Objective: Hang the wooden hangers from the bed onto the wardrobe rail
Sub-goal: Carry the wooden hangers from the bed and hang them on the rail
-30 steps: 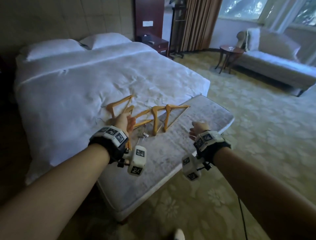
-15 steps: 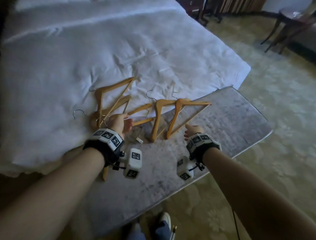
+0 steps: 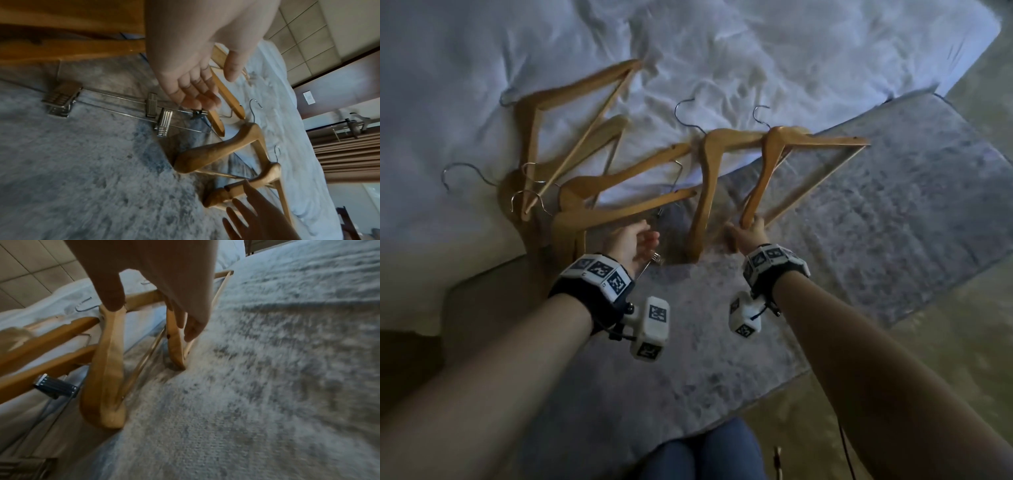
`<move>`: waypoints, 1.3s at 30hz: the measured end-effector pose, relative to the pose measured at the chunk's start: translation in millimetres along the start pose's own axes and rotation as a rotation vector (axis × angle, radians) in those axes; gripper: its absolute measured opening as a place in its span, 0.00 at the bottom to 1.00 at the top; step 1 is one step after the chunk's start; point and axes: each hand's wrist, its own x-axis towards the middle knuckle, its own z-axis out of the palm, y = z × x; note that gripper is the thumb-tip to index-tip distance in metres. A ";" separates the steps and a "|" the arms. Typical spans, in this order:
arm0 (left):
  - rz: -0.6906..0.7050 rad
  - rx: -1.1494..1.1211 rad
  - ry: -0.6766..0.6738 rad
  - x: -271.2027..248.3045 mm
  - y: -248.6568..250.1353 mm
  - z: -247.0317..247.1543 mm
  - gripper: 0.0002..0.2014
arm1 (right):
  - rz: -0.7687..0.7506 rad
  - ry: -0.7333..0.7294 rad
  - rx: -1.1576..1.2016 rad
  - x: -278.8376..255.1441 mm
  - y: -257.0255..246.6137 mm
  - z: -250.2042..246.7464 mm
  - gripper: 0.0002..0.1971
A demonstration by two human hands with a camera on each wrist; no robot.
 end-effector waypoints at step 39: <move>-0.079 0.041 -0.298 -193.8 100.2 22.3 0.13 | 0.056 -0.431 -0.225 -270.3 -141.0 -91.0 0.12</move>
